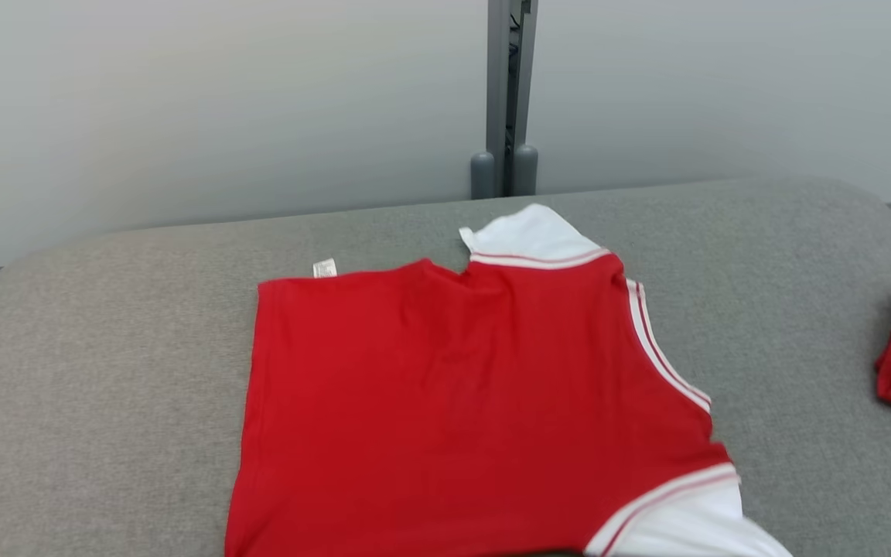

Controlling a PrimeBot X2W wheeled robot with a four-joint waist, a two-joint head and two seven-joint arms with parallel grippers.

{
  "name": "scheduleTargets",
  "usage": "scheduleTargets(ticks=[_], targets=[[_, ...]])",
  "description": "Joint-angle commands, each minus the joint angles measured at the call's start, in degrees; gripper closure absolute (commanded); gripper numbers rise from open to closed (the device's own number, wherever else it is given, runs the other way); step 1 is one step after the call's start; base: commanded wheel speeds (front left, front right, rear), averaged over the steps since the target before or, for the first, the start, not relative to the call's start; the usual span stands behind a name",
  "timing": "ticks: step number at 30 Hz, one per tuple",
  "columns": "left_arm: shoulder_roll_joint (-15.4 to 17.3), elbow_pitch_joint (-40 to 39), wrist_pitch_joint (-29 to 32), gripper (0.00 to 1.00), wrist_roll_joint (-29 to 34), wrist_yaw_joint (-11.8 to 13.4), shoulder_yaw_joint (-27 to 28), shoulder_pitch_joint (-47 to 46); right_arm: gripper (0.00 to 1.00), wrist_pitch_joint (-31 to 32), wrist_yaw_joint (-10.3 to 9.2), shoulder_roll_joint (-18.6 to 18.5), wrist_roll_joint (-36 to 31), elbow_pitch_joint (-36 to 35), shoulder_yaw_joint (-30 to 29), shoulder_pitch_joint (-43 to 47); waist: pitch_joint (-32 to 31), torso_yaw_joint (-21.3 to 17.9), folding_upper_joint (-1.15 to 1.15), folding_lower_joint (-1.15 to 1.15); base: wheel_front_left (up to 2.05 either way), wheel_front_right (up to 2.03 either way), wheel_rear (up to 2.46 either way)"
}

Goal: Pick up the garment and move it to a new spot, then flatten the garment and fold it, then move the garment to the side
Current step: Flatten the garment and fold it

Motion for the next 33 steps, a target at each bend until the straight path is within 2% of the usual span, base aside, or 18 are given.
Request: scheduleTargets(ticks=[1,10,16,20,33], targets=[[0.6,-0.1,-0.1,1.00,-0.3,0.6,0.0,1.2,1.00,-0.4,-0.03,-1.0,-0.6,0.0,-0.1,1.1,-1.0,0.9,0.00,0.00,0.00,0.00,0.00],[0.6,-3.5,-0.1,1.00,0.0,0.0,0.2,4.9,1.00,-0.4,-0.03,-0.4,-1.5,-2.2,-2.5,6.3,-1.7,2.7,0.00,0.00,0.00,0.00,0.00],[0.5,-10.6,-0.1,1.00,0.8,-1.2,-0.9,1.0,1.00,-0.4,-0.03,0.4,-1.6,-9.8,-2.3,2.3,0.1,2.7,0.00,0.00,0.00,0.00,0.00],[0.5,-14.0,-0.1,1.00,0.9,-1.4,-1.9,-2.4,1.00,-0.3,-0.03,0.6,-1.7,-12.2,-2.7,-2.5,1.6,2.4,0.00,0.00,0.00,0.00,0.00],[0.5,-9.8,-0.1,1.00,1.7,-1.6,-2.4,-11.7,1.00,-0.3,-0.03,-0.3,-4.9,-4.9,-2.6,-17.9,7.2,2.4,0.00,0.00,0.00,0.00,0.00]])
